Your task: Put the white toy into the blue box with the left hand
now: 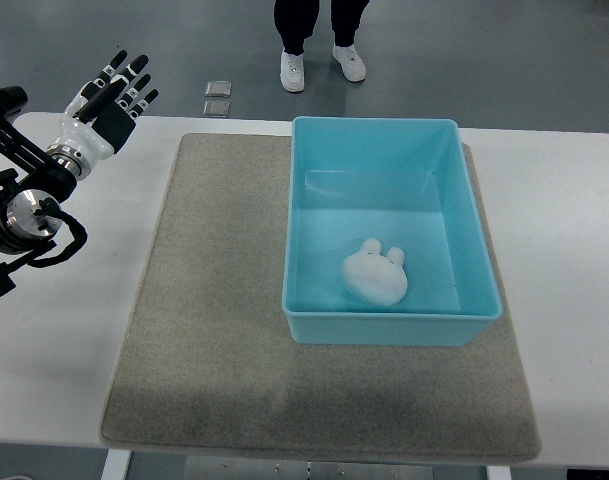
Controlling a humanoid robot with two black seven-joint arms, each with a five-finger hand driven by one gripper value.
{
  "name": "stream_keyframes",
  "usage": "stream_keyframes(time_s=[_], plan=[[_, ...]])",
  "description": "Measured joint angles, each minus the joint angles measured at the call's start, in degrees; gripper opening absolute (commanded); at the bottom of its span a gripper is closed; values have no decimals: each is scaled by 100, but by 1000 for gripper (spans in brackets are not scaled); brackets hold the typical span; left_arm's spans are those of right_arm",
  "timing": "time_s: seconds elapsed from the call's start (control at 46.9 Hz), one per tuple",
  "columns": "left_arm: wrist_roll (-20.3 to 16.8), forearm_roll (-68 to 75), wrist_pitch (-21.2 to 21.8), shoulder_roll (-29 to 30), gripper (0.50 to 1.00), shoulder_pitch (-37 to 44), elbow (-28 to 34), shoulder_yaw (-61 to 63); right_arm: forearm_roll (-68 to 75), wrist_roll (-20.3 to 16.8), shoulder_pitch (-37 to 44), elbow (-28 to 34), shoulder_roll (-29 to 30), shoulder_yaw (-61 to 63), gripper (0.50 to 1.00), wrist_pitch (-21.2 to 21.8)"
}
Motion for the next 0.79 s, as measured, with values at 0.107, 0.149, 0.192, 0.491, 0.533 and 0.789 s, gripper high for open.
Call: stream_keyframes(time_s=[0.107, 0.149, 0.192, 0.491, 0.533, 0.789], plan=[[-1, 9, -48, 107, 1000, 14, -7, -3, 0, 0, 1, 0, 0, 0, 936, 0], [-1, 9, -60, 122, 1000, 18, -10, -9, 0, 0, 0, 0, 0, 0, 936, 0], [-1, 9, -64, 129, 1000, 19, -10, -14, 0, 0, 0, 0, 0, 0, 936, 0], [-1, 9, -73, 167, 1000, 107, -12, -61, -1, 2, 0, 7, 0, 8, 936, 37], [-1, 9, -73, 167, 1000, 107, -12, -77, -1, 2, -2, 9, 0, 9, 936, 27], [-7, 5, -33, 165, 1000, 88, -11, -122, -47, -2, 0, 97, 0, 7, 936, 76]])
